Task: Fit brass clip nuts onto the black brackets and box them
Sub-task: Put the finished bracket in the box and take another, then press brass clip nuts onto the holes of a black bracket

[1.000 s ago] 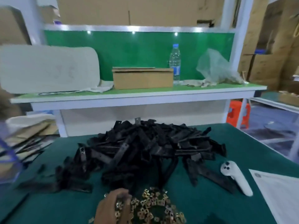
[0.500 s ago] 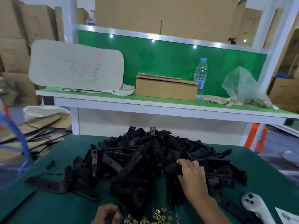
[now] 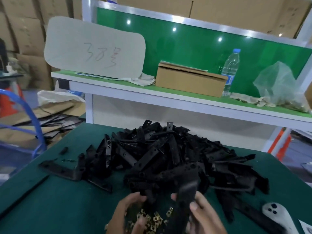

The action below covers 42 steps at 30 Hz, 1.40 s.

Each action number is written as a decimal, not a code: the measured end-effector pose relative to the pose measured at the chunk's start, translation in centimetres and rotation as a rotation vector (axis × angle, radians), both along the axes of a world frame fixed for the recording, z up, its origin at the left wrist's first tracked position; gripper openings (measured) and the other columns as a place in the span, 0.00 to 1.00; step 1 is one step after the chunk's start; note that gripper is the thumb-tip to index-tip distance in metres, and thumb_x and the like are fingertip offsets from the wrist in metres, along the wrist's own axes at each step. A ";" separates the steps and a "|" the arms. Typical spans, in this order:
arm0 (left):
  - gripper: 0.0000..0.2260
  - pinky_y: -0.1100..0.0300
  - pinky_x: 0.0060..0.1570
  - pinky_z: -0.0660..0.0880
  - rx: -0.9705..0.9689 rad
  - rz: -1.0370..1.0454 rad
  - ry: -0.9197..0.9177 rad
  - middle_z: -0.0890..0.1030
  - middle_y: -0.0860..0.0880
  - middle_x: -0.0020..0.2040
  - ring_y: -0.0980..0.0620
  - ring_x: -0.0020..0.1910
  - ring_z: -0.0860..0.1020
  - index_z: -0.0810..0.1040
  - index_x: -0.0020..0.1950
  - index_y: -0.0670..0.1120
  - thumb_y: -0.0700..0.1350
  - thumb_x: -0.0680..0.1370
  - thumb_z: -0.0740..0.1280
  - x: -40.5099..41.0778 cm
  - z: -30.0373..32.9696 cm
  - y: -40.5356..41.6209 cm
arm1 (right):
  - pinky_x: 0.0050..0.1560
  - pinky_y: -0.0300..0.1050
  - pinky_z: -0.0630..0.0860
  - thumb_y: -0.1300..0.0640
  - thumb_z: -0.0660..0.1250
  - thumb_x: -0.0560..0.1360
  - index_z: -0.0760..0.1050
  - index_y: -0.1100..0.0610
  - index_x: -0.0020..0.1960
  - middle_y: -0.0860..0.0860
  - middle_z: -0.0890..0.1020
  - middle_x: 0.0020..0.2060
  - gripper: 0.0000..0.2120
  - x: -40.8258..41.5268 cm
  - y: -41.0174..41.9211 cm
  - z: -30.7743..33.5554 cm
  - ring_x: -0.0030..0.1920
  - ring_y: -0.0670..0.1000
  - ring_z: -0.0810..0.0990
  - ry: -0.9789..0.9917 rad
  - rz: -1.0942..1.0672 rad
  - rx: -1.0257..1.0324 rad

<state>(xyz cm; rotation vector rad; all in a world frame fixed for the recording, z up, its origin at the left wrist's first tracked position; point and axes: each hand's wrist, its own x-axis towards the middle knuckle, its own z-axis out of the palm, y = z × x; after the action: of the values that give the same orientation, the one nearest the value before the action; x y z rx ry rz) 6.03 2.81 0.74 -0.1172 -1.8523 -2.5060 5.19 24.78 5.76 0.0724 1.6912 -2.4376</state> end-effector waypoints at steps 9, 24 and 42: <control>0.13 0.60 0.48 0.80 -0.248 0.169 0.149 0.86 0.48 0.45 0.49 0.47 0.85 0.84 0.51 0.58 0.61 0.72 0.75 -0.2 -1.2 0.3 | 0.70 0.42 0.70 0.39 0.70 0.75 0.76 0.37 0.65 0.42 0.84 0.59 0.19 2.1 -0.1 -4.3 0.64 0.42 0.79 0.092 0.330 0.677; 0.08 0.54 0.49 0.81 -0.189 0.076 0.140 0.85 0.45 0.49 0.41 0.49 0.83 0.78 0.55 0.59 0.57 0.77 0.71 -0.4 -1.4 0.9 | 0.49 0.32 0.70 0.43 0.67 0.80 0.78 0.40 0.55 0.33 0.72 0.49 0.06 1.5 2.0 -6.1 0.51 0.39 0.74 0.542 0.222 1.266; 0.13 0.62 0.39 0.79 -0.270 0.018 0.160 0.87 0.49 0.47 0.55 0.43 0.84 0.76 0.53 0.60 0.64 0.74 0.69 0.6 -1.3 1.4 | 0.41 0.43 0.73 0.51 0.64 0.80 0.79 0.50 0.47 0.48 0.74 0.36 0.07 1.4 1.6 -4.1 0.37 0.47 0.71 0.103 -0.049 0.334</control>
<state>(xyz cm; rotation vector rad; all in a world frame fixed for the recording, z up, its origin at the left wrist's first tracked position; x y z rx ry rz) 6.63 4.18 -0.55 -0.2942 -2.0996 -2.1505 6.60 26.40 1.68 0.0311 2.1513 -2.1991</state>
